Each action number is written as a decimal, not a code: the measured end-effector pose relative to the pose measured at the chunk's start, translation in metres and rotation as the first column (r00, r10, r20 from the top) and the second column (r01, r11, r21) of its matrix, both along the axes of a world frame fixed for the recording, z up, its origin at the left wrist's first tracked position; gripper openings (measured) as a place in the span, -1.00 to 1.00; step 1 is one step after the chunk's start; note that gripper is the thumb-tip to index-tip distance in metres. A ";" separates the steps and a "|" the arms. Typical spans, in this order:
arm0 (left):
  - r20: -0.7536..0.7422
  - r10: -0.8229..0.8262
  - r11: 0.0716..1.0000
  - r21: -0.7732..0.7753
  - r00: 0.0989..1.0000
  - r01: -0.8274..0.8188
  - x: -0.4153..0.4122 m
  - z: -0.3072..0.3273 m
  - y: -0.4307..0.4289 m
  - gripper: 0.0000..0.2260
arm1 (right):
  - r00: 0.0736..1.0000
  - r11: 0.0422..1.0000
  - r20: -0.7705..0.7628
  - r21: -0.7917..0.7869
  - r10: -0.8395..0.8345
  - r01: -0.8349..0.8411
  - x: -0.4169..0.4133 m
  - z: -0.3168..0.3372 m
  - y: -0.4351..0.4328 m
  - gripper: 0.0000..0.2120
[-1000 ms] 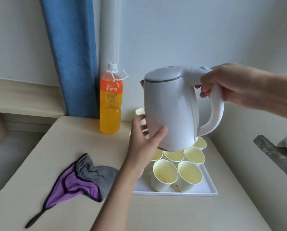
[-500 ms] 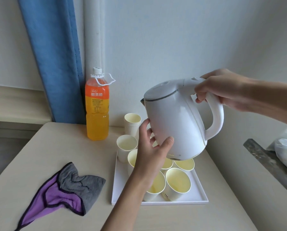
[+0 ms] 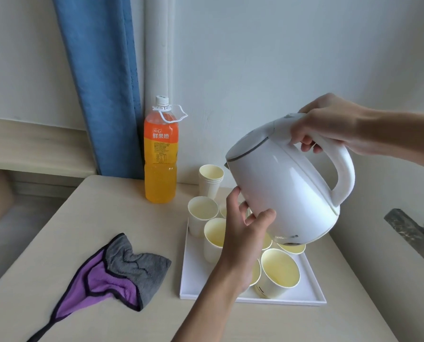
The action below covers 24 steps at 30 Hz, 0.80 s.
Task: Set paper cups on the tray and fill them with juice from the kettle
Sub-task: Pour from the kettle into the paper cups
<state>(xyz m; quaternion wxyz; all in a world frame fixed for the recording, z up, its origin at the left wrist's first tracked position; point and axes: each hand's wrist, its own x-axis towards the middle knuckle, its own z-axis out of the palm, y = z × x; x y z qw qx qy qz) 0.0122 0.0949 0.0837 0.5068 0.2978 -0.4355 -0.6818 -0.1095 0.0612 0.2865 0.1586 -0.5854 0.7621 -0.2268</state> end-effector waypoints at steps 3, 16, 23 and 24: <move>-0.010 -0.012 1.000 0.018 1.000 0.012 0.001 0.001 0.003 -0.38 | 0.999 1.000 -0.040 0.026 0.016 -0.015 0.007 0.003 0.000 -0.93; -0.042 0.008 0.992 0.128 0.999 -0.003 0.004 -0.005 0.008 -0.37 | 0.984 0.996 -0.161 0.071 0.071 -0.061 0.035 0.001 0.006 -0.92; -0.053 -0.021 0.989 0.148 0.998 0.029 0.003 -0.008 0.010 -0.40 | 0.983 0.993 -0.154 0.081 0.099 -0.088 0.057 0.003 0.025 -0.73; -0.049 -0.023 0.988 0.151 0.999 0.030 0.002 -0.009 0.009 -0.40 | 0.983 0.993 -0.154 0.084 0.101 -0.089 0.059 0.003 0.026 -0.72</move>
